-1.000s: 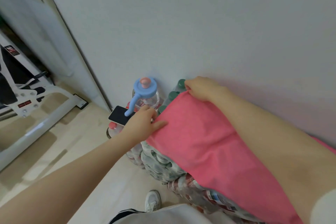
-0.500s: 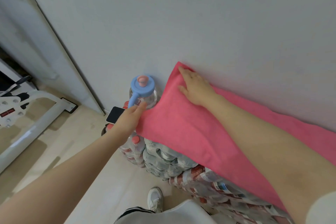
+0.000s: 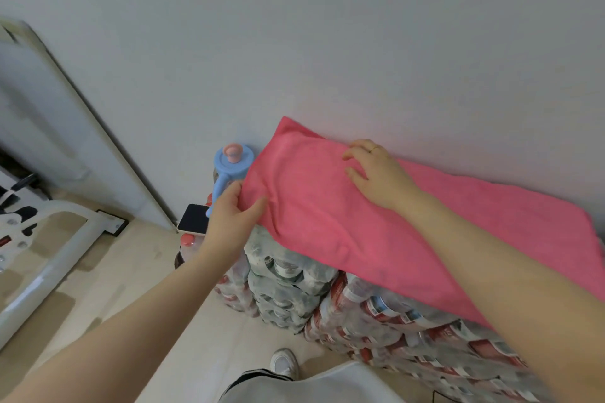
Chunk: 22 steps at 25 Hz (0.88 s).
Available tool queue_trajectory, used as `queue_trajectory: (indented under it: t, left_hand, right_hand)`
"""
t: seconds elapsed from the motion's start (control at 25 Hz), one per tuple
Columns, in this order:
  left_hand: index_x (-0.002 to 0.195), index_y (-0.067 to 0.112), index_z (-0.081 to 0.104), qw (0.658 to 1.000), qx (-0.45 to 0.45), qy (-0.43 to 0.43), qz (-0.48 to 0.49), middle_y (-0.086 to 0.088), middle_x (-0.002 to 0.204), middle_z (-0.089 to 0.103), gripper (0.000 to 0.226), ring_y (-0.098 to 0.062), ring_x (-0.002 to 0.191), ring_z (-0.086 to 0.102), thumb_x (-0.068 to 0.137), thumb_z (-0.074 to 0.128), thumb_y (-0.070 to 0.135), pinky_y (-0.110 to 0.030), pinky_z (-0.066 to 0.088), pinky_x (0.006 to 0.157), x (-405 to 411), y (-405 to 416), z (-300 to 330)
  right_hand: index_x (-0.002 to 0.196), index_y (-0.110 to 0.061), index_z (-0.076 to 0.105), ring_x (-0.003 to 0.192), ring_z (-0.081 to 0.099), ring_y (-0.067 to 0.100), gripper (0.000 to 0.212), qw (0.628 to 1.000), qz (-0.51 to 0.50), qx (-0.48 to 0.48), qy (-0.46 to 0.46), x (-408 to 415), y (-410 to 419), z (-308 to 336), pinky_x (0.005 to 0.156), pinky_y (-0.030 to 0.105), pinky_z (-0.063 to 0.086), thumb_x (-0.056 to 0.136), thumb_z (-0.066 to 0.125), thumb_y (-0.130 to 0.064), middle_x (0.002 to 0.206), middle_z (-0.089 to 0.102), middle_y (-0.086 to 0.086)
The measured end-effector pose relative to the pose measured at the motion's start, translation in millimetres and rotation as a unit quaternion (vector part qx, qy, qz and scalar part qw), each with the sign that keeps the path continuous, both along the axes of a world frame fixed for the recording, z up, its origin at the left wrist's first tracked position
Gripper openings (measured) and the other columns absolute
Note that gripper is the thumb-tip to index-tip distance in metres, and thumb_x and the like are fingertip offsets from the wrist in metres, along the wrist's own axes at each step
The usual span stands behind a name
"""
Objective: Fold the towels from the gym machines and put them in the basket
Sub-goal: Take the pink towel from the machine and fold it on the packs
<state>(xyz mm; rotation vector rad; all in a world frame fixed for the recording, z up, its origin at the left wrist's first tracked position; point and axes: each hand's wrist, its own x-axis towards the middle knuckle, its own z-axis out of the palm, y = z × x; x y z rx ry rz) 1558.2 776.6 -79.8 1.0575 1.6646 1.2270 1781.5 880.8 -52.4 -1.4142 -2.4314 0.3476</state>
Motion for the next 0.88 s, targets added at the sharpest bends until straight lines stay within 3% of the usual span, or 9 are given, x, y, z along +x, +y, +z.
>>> queue_trajectory:
  t: [0.12, 0.24, 0.36, 0.52, 0.68, 0.76, 0.88]
  left_hand:
    - [0.078, 0.021, 0.053, 0.996, 0.062, 0.069, -0.007, 0.006, 0.068, 0.052, 0.011, 0.001, 0.057, 0.047, 0.085, 0.060, 0.017, -0.016, 0.043, 0.059, 42, 2, 22]
    - [0.093, 0.012, 0.058, 0.985, 0.110, 0.126, -0.036, 0.002, 0.073, 0.056, 0.012, -0.009, 0.065, 0.051, 0.085, 0.062, 0.020, -0.025, 0.045, 0.068, 95, -3, 33]
    - [0.090, 0.018, 0.054, 0.967, 0.145, 0.170, -0.119, 0.009, 0.059, 0.046, 0.014, -0.006, 0.053, 0.044, 0.082, 0.066, 0.017, -0.018, 0.039, 0.057, 153, -12, 34]
    - [0.082, 0.010, 0.055, 0.920, 0.219, 0.221, -0.238, 0.019, 0.062, 0.042, 0.014, -0.007, 0.055, 0.033, 0.079, 0.069, 0.012, -0.008, 0.033, 0.055, 222, -22, 22]
    - [0.082, 0.004, 0.060, 0.888, 0.246, 0.245, -0.302, 0.005, 0.069, 0.047, 0.019, -0.004, 0.063, 0.035, 0.076, 0.063, 0.021, -0.018, 0.028, 0.057, 272, -31, -1]
    - [0.083, 0.006, 0.064, 0.871, 0.256, 0.252, -0.334, 0.003, 0.075, 0.053, 0.024, -0.002, 0.065, 0.039, 0.076, 0.059, 0.029, -0.017, 0.032, 0.058, 286, -35, -9]
    - [0.089, 0.005, 0.069, 0.857, 0.268, 0.252, -0.360, 0.000, 0.084, 0.064, 0.039, -0.003, 0.077, 0.049, 0.078, 0.049, 0.036, -0.017, 0.040, 0.066, 302, -43, -11]
  right_hand:
    - [0.103, -0.003, 0.064, 0.114, 0.052, 0.030, 0.019, 0.999, -0.041, 0.015, 0.025, 45, -26, 2, 0.099, 0.034, 0.038, 0.088, 0.053, -0.008, 0.123, 0.054, 0.015]
    - [0.095, 0.000, 0.066, 0.106, 0.055, 0.032, 0.016, 0.992, -0.114, 0.009, 0.057, 98, -58, -3, 0.093, 0.032, 0.038, 0.085, 0.054, 0.000, 0.112, 0.060, 0.018]
    - [0.093, 0.002, 0.066, 0.103, 0.056, 0.035, 0.018, 0.964, -0.235, 0.026, 0.123, 158, -98, -11, 0.090, 0.029, 0.034, 0.082, 0.051, 0.002, 0.105, 0.062, 0.021]
    - [0.120, 0.001, 0.050, 0.118, 0.046, 0.032, 0.034, 0.872, -0.452, 0.060, 0.177, 229, -167, -28, 0.100, 0.035, 0.033, 0.086, 0.050, 0.000, 0.123, 0.052, 0.018]
    - [0.124, -0.004, 0.044, 0.108, 0.050, 0.019, 0.038, 0.794, -0.521, -0.042, 0.311, 260, -214, -47, 0.089, 0.029, 0.041, 0.088, 0.056, -0.010, 0.119, 0.051, 0.008]
    - [0.116, -0.006, 0.050, 0.100, 0.052, 0.017, 0.034, 0.727, -0.544, -0.116, 0.403, 265, -220, -57, 0.087, 0.031, 0.044, 0.087, 0.061, -0.021, 0.111, 0.054, 0.005]
    - [0.080, -0.010, 0.053, 0.076, 0.054, 0.020, 0.024, 0.630, -0.564, -0.236, 0.479, 270, -224, -57, 0.077, 0.036, 0.047, 0.086, 0.062, -0.031, 0.085, 0.056, 0.010]
